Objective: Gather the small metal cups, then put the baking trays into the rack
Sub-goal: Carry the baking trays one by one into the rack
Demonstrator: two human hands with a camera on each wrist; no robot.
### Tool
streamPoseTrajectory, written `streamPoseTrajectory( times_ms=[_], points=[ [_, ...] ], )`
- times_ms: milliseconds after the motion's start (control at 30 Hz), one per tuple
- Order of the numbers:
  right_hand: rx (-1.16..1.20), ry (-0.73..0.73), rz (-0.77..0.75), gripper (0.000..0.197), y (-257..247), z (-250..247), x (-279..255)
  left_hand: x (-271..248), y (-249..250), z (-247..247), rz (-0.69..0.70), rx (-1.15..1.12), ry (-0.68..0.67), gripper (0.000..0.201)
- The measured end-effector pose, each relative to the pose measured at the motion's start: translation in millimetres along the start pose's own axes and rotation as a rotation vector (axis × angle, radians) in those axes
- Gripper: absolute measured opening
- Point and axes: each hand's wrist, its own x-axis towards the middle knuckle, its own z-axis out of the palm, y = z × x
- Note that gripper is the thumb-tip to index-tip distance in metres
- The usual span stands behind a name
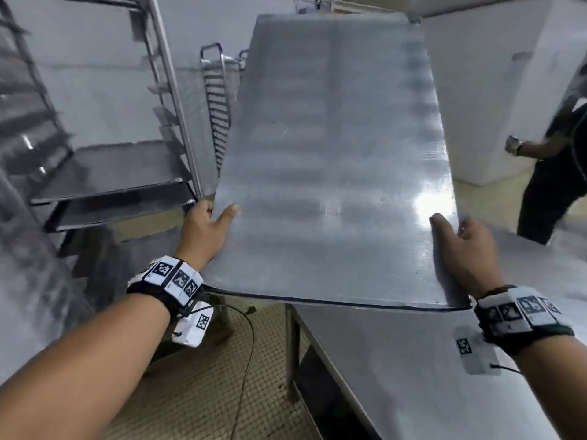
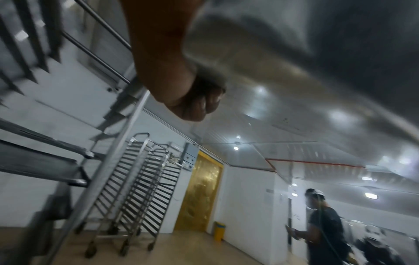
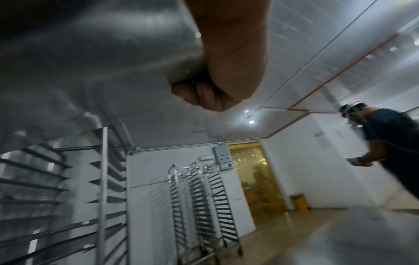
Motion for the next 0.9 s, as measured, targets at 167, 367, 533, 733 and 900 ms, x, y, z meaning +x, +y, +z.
streamPoseTrajectory(
  times_ms=[167,367,533,733,900],
  points=[
    [0.167,-0.159,-0.088,0.051,-34,30,-8,-61,18,-88,-0.058,0.111,0.193,0.040],
    [0.264,-0.386,-0.180,0.055,-91,79,-38,-121,22,-193,-0.153,0.275,0.252,0.051],
    [0.288,-0.604,-0.236,0.047,-133,120,-65,-156,23,-254,-0.182,0.315,0.347,0.033],
    [0.234,-0.717,-0.298,0.051,-161,159,-99,-177,-24,-304,-0.338,0.327,0.364,0.053],
    [0.154,-0.796,-0.267,0.052,-173,206,-113,-175,-66,-326,-0.432,0.311,0.322,0.069]
  ],
)
